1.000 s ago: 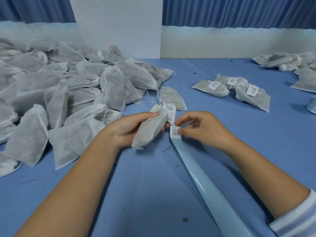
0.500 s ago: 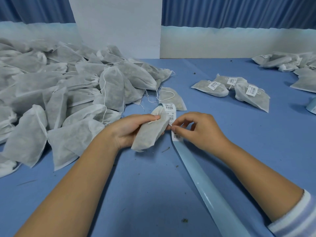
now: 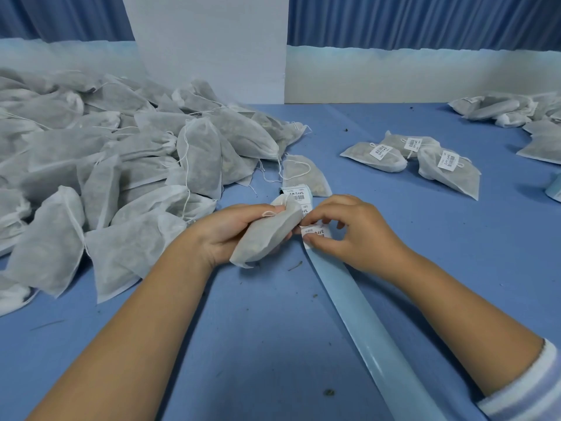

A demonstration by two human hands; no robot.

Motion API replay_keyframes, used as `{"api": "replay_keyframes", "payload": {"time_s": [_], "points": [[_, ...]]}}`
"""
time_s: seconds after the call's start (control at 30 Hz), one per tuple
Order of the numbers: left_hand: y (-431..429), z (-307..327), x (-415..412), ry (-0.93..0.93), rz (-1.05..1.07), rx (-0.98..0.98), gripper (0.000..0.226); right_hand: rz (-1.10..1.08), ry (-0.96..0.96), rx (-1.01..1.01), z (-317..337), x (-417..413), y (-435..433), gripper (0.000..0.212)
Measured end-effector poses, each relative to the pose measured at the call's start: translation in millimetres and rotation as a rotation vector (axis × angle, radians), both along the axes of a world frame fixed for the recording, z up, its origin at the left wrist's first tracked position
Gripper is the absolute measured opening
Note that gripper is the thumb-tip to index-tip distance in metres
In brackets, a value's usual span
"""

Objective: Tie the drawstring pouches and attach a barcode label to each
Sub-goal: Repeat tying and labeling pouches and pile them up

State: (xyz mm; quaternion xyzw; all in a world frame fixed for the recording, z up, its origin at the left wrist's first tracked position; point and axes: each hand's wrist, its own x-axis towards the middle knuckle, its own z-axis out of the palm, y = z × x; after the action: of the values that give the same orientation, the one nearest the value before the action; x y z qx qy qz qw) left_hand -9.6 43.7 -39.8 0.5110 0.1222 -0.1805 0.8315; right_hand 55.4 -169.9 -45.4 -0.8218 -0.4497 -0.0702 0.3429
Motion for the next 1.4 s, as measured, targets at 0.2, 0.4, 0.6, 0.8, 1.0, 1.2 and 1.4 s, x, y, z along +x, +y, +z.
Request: {"api": "replay_keyframes", "payload": {"time_s": [0.2, 0.4, 0.6, 0.8, 1.0, 1.2, 1.4], "points": [[-0.4, 6.5, -0.7, 0.044, -0.068, -0.161, 0.027, 0.036, -0.250, 0.053, 6.4, -3.9, -0.7, 0.015], [-1.5, 9.7, -2.0, 0.054, -0.066, -0.225, 0.026, 0.062, -0.379, 0.057, 7.9, -5.5, 0.3, 0.015], [-1.1, 9.7, -2.5, 0.047, -0.069, -0.165, 0.031, 0.061, -0.375, 0.056, 8.6, -9.0, 0.6, 0.018], [-2.1, 8.4, -2.0, 0.044, -0.042, -0.126, 0.030, 0.078, -0.240, 0.074, 6.5, -6.0, -0.3, 0.014], [-3.0, 4.4, -1.9, 0.009, 0.007, -0.018, 0.021, 0.116, -0.201, 0.011, 7.1, -3.4, -0.4, 0.007], [1.1, 2.9, -0.4, 0.005, 0.039, 0.156, 0.027, 0.161, -0.204, -0.012, 8.8, -3.9, -2.0, 0.004], [-2.1, 5.1, -2.3, 0.011, 0.088, 0.260, 0.011, 0.184, -0.161, 0.081, 9.5, -6.9, -2.3, 0.007]]}}
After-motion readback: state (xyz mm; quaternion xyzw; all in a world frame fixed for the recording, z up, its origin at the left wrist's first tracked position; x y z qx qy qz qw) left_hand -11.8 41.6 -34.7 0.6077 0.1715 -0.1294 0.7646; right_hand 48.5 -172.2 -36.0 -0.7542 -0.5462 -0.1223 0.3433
